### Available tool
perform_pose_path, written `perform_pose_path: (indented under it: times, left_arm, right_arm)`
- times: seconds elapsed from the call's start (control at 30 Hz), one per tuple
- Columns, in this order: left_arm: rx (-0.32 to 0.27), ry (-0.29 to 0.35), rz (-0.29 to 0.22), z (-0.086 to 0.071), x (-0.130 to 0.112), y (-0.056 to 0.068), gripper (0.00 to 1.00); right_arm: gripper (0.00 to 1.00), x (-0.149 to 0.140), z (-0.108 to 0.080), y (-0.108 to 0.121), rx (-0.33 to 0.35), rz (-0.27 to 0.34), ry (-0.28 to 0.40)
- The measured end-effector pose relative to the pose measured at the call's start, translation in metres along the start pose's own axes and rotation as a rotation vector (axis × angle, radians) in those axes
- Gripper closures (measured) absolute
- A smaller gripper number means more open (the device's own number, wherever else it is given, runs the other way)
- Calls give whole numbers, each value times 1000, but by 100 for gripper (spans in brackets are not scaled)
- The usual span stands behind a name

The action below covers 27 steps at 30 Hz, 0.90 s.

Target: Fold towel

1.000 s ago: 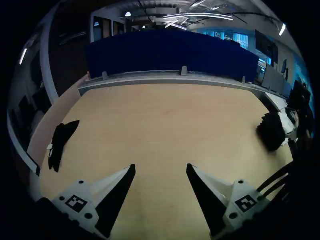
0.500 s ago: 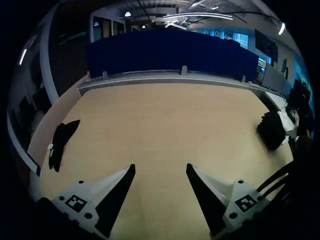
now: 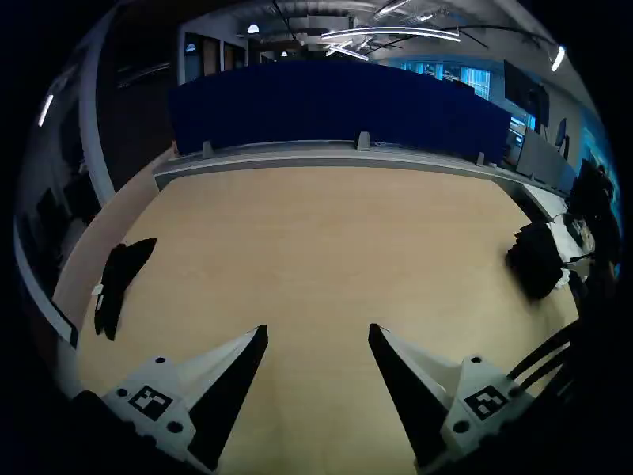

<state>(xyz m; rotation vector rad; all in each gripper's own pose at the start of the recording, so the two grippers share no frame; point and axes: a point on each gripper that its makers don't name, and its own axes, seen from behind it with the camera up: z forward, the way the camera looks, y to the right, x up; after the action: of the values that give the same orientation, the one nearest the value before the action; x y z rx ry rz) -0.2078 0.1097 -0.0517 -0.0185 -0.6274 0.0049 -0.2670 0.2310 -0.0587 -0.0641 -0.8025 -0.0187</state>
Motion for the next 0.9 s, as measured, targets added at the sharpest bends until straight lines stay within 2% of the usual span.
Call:
perform_pose_path:
  times: [0.03,0.1,0.3,0.47,0.6,0.9]
  left_arm:
    - [-1,2,0,0,0,0,6]
    - [-1,5,0,0,1,-1,6]
    - [-4,15,-4,0,4,-3,6]
    - [-6,26,-4,-1,6,-7,6]
    - [-9,36,-1,-2,8,-10,6]
    - [-23,63,-7,-1,16,-15,6]
  right_arm:
    - [4,1,-1,-1,-1,0,3]
    - [0,3,-2,-2,-3,-1,9]
    - [0,12,-5,-5,-21,-5,35]
    - [0,27,-12,-11,-39,1,97]
    - [0,49,-25,-18,-49,17,189]
    - [0,113,-76,-36,-73,95,493]
